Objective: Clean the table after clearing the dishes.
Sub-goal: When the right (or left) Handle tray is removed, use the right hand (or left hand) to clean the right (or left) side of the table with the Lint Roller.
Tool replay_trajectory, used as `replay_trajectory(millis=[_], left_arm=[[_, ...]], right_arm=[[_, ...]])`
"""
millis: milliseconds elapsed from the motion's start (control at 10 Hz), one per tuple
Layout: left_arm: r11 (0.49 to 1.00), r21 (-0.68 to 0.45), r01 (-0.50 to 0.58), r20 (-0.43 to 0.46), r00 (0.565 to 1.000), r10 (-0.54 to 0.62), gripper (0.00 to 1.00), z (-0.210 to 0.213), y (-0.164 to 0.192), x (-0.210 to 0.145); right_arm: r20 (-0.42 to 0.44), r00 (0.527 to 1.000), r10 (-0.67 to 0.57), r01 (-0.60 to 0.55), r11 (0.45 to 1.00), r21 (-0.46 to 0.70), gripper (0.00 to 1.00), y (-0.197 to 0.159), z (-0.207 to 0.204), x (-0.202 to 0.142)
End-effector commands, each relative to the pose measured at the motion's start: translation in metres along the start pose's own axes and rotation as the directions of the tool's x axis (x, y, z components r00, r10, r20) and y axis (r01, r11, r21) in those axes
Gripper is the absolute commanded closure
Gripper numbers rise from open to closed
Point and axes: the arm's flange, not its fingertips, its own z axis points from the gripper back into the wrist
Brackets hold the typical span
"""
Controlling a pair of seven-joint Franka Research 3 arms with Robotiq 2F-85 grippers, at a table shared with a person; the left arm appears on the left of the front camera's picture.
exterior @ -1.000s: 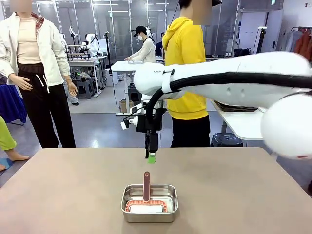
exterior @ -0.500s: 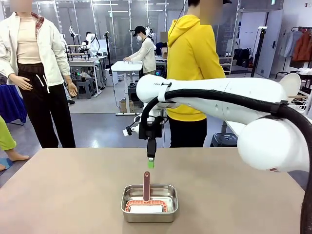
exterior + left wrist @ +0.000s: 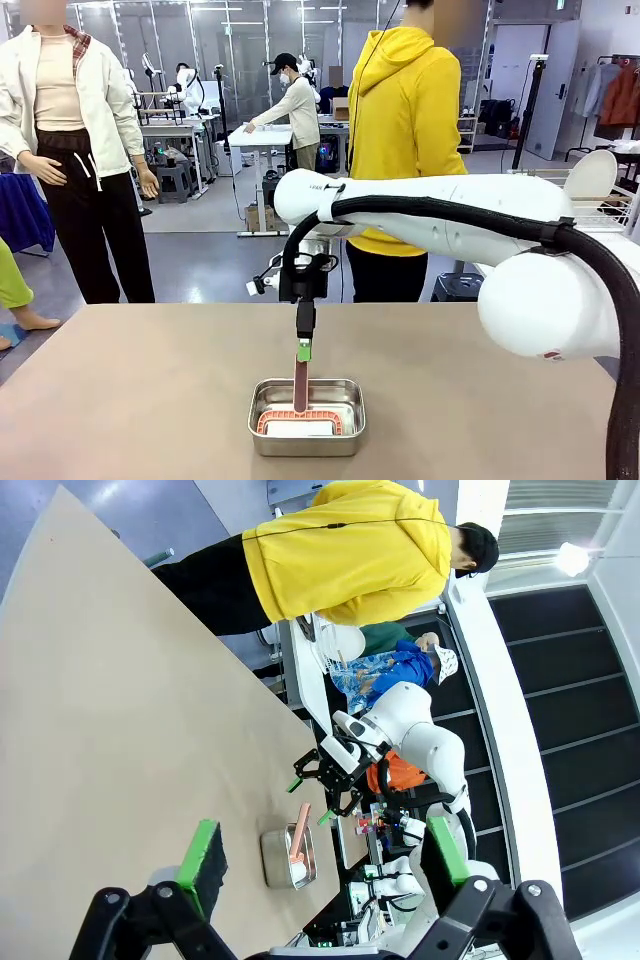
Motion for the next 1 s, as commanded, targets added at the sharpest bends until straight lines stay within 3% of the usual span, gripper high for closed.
replay_trajectory(millis=[0,200,300,400,500,800,900], left_arm=[[1.000,-0.010,-0.013,-0.005,1.000,0.013,0.00,0.003,-0.005,0.002],[1.000,-0.010,-0.013,-0.005,1.000,0.013,0.00,0.003,-0.005,0.002],[1.000,-0.010,-0.013,-0.005,1.000,0.013,0.00,0.003,-0.005,0.002],[1.000,-0.010,-0.013,-0.005,1.000,0.013,0.00,0.003,-0.005,0.002],[1.000,-0.010,-0.013,-0.005,1.000,0.013,0.00,0.003,-0.005,0.002],[1.000,-0.010,-0.013,-0.005,1.000,0.013,0.00,0.003,-0.005,0.002],[1.000,-0.010,-0.013,-0.005,1.000,0.013,0.00,0.003,-0.005,0.002]], right_arm=[[-0.023,0.999,-0.042,0.043,0.998,0.048,0.00,0.005,-0.007,0.007],[-0.030,0.998,-0.047,0.050,0.996,0.073,0.00,0.010,-0.009,0.008],[-0.044,0.998,-0.047,0.051,0.995,0.080,0.42,0.013,-0.010,0.008],[-0.035,0.997,-0.062,0.065,0.994,0.088,0.58,0.015,-0.009,0.008],[-0.026,0.997,-0.075,0.077,0.994,0.079,0.99,0.018,-0.009,0.009],[-0.019,0.996,-0.089,0.091,0.991,0.102,1.00,0.019,-0.010,0.012],[-0.021,0.996,-0.083,0.085,0.989,0.118,0.94,0.020,-0.011,0.012]])
